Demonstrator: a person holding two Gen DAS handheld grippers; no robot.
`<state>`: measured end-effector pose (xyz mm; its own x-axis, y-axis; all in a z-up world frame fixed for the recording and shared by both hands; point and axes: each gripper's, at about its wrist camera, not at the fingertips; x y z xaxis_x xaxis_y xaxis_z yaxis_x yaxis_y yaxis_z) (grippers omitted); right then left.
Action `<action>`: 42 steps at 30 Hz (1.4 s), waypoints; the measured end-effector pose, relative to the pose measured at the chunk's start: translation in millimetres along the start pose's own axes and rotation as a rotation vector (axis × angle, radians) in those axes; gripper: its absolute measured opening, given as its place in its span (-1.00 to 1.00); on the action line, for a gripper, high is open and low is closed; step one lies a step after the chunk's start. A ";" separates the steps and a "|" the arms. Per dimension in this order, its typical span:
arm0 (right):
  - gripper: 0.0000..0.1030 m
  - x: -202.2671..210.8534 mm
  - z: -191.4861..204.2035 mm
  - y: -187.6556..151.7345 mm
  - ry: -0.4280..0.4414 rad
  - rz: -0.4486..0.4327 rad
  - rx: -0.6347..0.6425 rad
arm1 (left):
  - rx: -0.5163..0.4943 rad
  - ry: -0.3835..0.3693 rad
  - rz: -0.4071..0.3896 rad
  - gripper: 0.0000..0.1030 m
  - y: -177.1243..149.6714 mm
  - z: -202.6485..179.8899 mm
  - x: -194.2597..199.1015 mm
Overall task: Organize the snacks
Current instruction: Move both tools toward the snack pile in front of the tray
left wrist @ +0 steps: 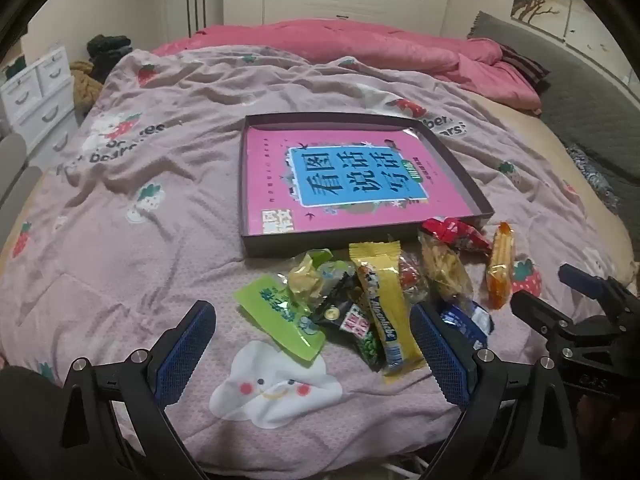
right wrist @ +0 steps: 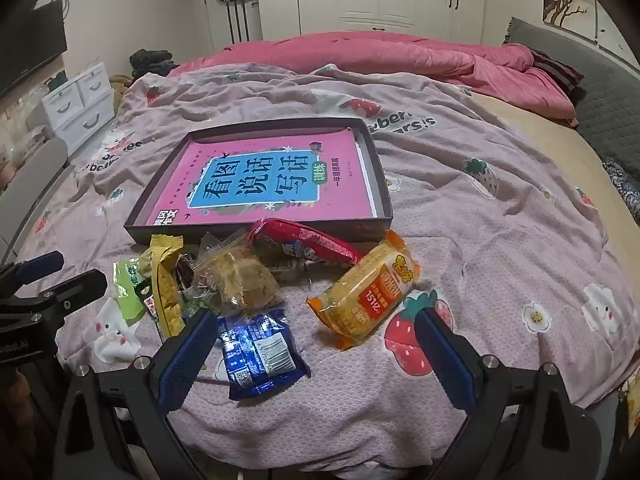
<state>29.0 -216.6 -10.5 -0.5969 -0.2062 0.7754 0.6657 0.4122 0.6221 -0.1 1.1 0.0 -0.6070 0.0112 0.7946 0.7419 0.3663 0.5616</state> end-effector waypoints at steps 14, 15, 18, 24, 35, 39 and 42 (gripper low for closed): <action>0.94 -0.9 -1.7 -0.5 0.010 0.004 -0.010 | -0.015 0.002 0.008 0.90 0.0 -1.5 -3.7; 0.94 -0.6 -1.8 -0.5 0.010 0.003 -0.010 | -0.013 0.000 0.010 0.90 0.1 -0.7 -4.2; 0.94 -0.2 -1.1 0.3 0.011 0.003 -0.011 | -0.012 -0.001 0.013 0.90 0.1 0.3 -4.9; 0.94 0.4 -0.3 -2.7 0.008 -0.001 -0.008 | -0.017 -0.006 0.013 0.90 -1.6 -0.9 -4.0; 0.94 6.5 -0.4 0.5 -0.005 -0.015 -0.003 | -0.021 -0.008 0.015 0.90 -3.8 -4.6 -4.5; 0.94 8.6 -0.5 0.7 -0.009 -0.020 0.000 | -0.022 -0.009 0.017 0.90 -4.2 -5.0 -4.3; 0.94 8.6 -0.2 0.6 -0.009 -0.020 0.000 | -0.024 -0.012 0.019 0.90 -4.8 -5.4 -3.7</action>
Point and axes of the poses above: each gripper's, at about its wrist camera, not at the fingertips, and x roughly against the way its jaws point, z to its left, y to its top, and after that the axes turned 14 degrees about x, right-handed
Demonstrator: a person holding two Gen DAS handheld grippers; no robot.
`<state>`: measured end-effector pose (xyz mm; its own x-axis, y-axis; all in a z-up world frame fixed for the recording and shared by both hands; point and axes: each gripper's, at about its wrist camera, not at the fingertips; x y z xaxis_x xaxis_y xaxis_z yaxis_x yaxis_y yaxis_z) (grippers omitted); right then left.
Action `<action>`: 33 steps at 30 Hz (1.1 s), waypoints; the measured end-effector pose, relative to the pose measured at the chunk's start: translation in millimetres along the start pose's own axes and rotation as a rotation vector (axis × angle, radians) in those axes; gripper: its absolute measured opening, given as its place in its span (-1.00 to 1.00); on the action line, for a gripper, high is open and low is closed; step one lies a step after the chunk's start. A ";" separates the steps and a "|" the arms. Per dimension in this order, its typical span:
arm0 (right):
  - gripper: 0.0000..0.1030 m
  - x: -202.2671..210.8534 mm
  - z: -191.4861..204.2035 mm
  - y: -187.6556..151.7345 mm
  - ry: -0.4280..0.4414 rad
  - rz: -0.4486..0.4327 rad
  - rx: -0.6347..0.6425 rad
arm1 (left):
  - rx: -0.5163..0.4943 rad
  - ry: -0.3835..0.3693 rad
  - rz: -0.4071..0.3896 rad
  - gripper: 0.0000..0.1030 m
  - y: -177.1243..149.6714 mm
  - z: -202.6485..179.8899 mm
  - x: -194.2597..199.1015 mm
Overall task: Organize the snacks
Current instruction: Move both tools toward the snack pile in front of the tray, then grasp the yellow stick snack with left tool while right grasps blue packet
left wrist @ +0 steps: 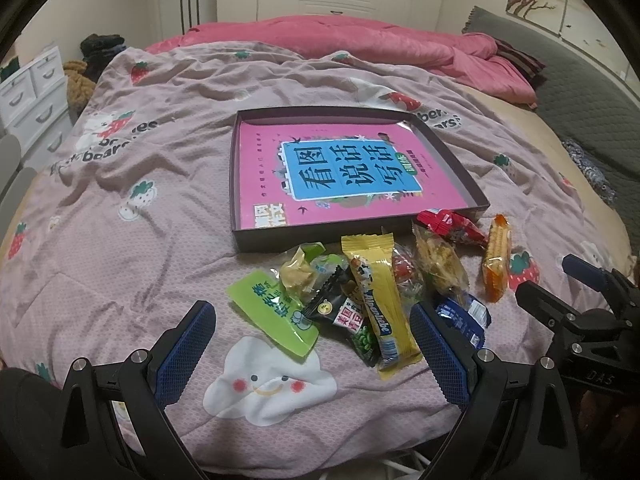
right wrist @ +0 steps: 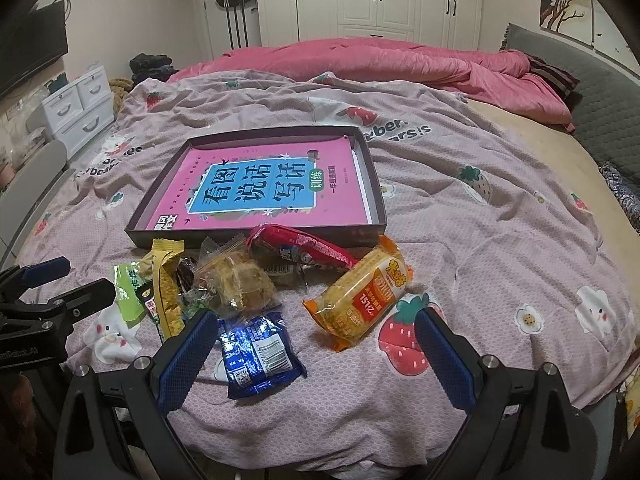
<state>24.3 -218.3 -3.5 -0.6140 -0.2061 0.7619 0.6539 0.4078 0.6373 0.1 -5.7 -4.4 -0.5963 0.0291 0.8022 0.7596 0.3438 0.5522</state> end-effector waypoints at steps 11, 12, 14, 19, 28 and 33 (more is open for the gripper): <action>0.94 12.9 0.1 -4.2 -0.020 -0.018 0.007 | -0.003 -0.012 0.007 0.90 -0.7 -1.1 1.2; 0.94 13.6 -0.6 -4.8 -0.021 -0.019 0.005 | -0.005 -0.013 0.007 0.90 -0.9 -1.4 1.5; 0.94 14.9 -1.8 -6.1 -0.022 -0.020 -0.001 | -0.009 -0.016 0.009 0.90 -1.3 -2.0 2.1; 0.94 15.3 -2.3 -6.0 -0.022 -0.020 -0.001 | -0.020 -0.024 0.011 0.90 -2.3 -4.0 3.5; 0.94 15.7 5.4 -8.9 -0.004 -0.015 0.021 | -0.017 -0.039 0.037 0.90 -5.5 -4.9 1.9; 0.94 11.1 11.2 -9.7 0.020 0.004 0.043 | -0.013 -0.041 0.057 0.90 -6.4 -5.2 -1.6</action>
Point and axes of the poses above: each gripper's, at about its wrist camera, not at the fingertips, and x roughly against the way its jaws point, z to its left, y to its top, and after that the axes turned 14 degrees about x, right-handed
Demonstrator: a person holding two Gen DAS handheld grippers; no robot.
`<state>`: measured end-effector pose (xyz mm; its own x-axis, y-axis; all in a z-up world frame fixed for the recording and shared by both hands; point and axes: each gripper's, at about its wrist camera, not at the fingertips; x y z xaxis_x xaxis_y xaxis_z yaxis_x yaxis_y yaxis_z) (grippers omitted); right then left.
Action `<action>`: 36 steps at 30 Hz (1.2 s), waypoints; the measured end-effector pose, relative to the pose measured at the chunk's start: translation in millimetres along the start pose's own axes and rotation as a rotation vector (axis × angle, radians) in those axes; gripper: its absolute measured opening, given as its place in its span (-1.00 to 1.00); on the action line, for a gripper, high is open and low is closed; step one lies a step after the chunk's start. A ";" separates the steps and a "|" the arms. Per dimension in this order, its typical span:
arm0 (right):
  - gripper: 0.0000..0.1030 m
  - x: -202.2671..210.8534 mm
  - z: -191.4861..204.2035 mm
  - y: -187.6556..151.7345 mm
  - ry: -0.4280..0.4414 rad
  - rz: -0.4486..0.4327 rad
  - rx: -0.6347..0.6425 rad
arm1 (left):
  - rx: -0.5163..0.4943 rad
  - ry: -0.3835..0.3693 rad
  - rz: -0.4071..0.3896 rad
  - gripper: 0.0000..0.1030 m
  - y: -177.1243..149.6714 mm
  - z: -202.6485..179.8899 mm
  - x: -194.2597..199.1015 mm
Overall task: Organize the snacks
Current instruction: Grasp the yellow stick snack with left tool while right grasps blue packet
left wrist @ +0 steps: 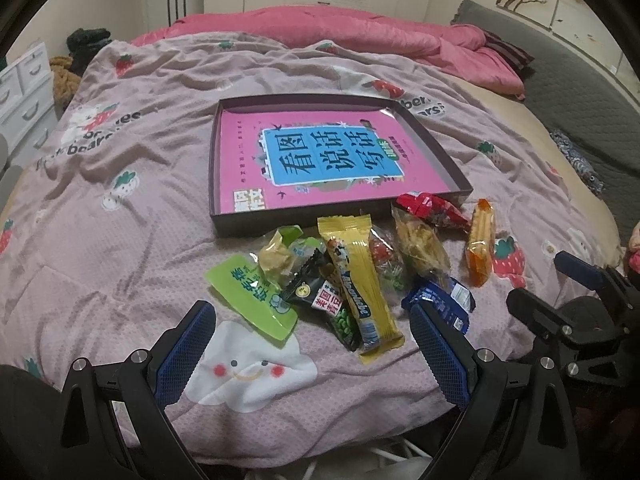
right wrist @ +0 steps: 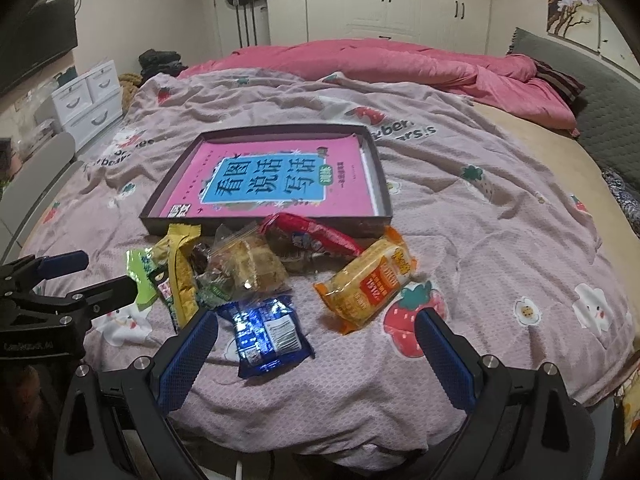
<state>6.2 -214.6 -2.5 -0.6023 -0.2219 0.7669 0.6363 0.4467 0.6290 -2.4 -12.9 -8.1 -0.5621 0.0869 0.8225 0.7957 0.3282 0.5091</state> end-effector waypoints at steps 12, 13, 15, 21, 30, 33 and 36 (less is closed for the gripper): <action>0.94 -27.0 16.2 -0.3 0.082 0.093 0.065 | 0.007 0.000 0.048 0.90 3.8 -1.8 -16.2; 0.94 -29.9 18.0 -0.5 0.083 0.102 0.074 | 0.010 0.000 0.053 0.90 4.5 -1.1 -17.9; 0.94 -37.0 20.0 -0.8 0.084 0.125 0.088 | 0.013 0.001 0.061 0.90 5.8 0.0 -21.1; 0.89 -54.9 26.2 -1.3 0.108 0.170 0.127 | 0.022 -0.004 0.101 0.90 9.2 1.3 -32.1; 0.38 -78.2 32.5 -0.2 0.125 0.205 0.192 | 0.021 -0.018 0.105 0.90 15.3 -5.6 -43.0; 0.14 -87.4 33.3 -0.3 0.146 0.228 0.198 | 0.019 -0.026 0.096 0.82 18.7 -9.4 -46.0; 0.07 -90.4 33.2 -0.3 0.156 0.231 0.195 | 0.019 -0.038 0.115 0.51 20.5 -11.1 -51.8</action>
Point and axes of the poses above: each gripper's, at about its wrist camera, not at the fingertips, and x roughly against the way its jaws point, z to its left, y to its top, and after that the axes turned 14 degrees about x, right-handed
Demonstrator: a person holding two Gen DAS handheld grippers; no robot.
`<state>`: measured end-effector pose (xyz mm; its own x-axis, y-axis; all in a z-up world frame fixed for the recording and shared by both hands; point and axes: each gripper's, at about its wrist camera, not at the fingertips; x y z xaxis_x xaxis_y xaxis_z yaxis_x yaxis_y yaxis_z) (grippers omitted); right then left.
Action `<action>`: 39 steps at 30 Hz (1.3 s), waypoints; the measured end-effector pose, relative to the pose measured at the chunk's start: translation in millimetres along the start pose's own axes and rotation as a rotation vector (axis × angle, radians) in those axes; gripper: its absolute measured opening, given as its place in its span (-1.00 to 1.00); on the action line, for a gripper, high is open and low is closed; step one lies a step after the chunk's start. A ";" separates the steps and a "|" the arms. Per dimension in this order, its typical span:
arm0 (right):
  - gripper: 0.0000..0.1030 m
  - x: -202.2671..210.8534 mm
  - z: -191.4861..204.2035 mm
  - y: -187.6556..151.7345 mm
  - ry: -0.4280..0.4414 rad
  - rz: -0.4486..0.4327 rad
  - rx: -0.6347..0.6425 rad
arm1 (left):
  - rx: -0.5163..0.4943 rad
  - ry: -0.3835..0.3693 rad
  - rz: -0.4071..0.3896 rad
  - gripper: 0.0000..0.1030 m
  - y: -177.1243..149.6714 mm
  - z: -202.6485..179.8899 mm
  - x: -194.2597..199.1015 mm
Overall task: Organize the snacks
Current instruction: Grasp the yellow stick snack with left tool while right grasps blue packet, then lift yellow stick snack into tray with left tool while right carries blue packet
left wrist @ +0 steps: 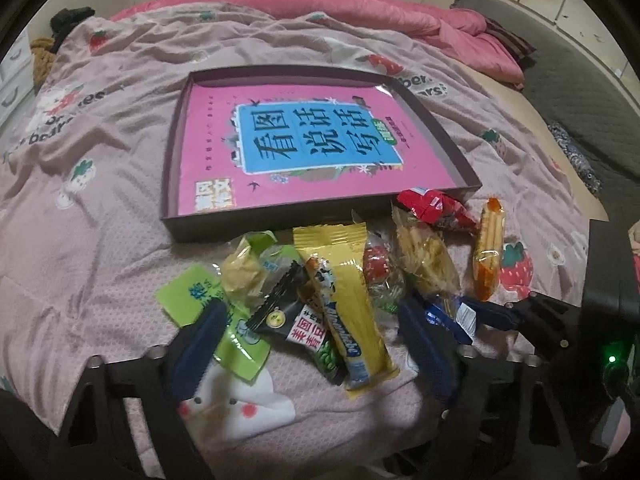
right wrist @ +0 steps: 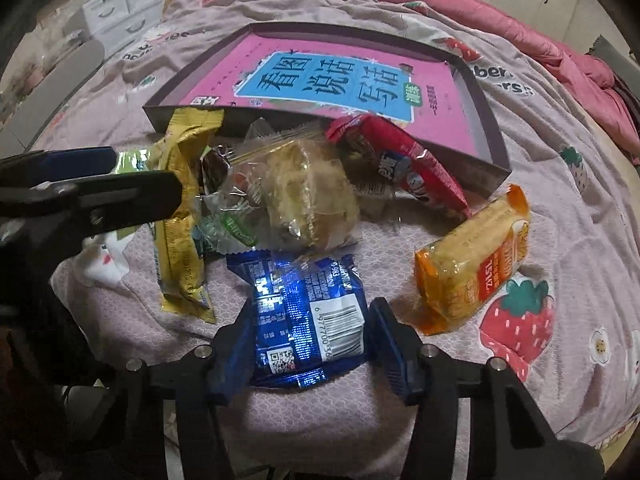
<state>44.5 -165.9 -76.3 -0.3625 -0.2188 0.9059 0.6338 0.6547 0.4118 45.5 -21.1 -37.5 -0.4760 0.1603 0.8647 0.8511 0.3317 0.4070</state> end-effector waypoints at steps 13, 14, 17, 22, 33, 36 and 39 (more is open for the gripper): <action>-0.01 9.7 -9.9 -2.5 0.062 -0.059 -0.048 | 0.001 -0.048 0.034 -0.49 2.1 -2.1 -10.7; -0.01 11.4 -10.6 -2.6 0.068 -0.066 -0.053 | -0.003 -0.055 0.034 -0.54 2.1 -2.5 -9.9; -0.01 18.7 -11.6 -4.8 0.081 -0.089 -0.060 | -0.015 -0.078 0.025 -0.62 1.6 -3.3 -5.2; -0.01 35.6 -11.3 -8.5 0.096 -0.135 -0.071 | -0.024 -0.112 0.009 -0.67 0.5 -2.9 5.8; -0.01 56.2 -14.1 -11.5 0.106 -0.209 -0.085 | -0.011 -0.150 -0.043 -0.68 5.4 5.8 30.2; -0.01 56.4 -15.0 -14.2 0.100 -0.196 -0.091 | -0.006 -0.154 -0.055 -0.68 7.5 8.3 34.3; -0.01 60.6 -20.7 -17.4 0.091 -0.201 -0.115 | -0.001 -0.155 -0.066 -0.69 9.3 10.9 37.4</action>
<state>25.6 -205.6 -26.5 -0.4295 -0.4044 0.8075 0.6304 0.5060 0.5887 33.2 -1.9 -4.6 -0.5592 0.2796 0.7805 0.8170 0.3457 0.4615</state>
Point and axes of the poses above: each gripper's, at about its wrist camera, not at the fingertips, and x roughly against the way its jaws point, z to its left, y to its top, and after that the axes turned 14 degrees about x, right-handed
